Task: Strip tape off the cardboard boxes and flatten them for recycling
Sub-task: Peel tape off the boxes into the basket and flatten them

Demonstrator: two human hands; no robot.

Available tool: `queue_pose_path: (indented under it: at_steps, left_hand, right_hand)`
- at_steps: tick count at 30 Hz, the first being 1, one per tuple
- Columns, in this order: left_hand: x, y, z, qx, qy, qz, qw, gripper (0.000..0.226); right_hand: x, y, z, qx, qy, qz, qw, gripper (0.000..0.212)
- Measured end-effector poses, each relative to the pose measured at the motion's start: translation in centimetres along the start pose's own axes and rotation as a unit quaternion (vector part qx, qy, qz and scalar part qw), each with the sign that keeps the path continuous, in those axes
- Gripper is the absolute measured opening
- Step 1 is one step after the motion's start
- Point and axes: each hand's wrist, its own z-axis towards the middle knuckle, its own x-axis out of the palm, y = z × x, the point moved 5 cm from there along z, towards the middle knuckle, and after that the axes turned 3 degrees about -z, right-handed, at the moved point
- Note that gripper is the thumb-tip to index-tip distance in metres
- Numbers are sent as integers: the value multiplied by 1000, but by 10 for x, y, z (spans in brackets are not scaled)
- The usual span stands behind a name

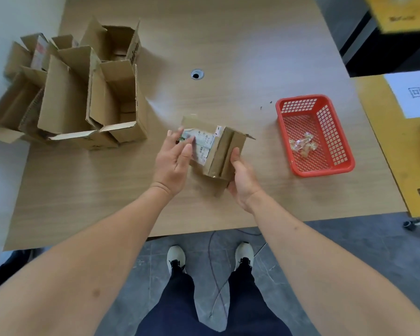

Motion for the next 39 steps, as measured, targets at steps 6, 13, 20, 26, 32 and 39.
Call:
queue_pose_path:
  at_steps: [6,13,20,26,32,39]
  left_hand:
    - [14,0,-3,54,136,148,978,41]
    - [41,0,-11,69,194,419,884,56]
    - [55,0,-7,107,239,421,869,66]
    - [69,21,-14,20,257,441,860,69]
    - [74,15,2,-77,181,396,897,70]
    - [76,10,6,-112,201,370,900,80]
  right_hand:
    - [-14,-36,4,105,-72,50,991,67]
    - [-39,-43,20,142,-139,-67,978,65]
    - [-66,-62,34,178,-168,-233,941,79]
    - [-74,-39,30,19,-186,-478,858,34]
    - [-64,-29,19,-111,-109,-460,874,33]
    - [-70,-34,20,-71,-167,-315,932,14]
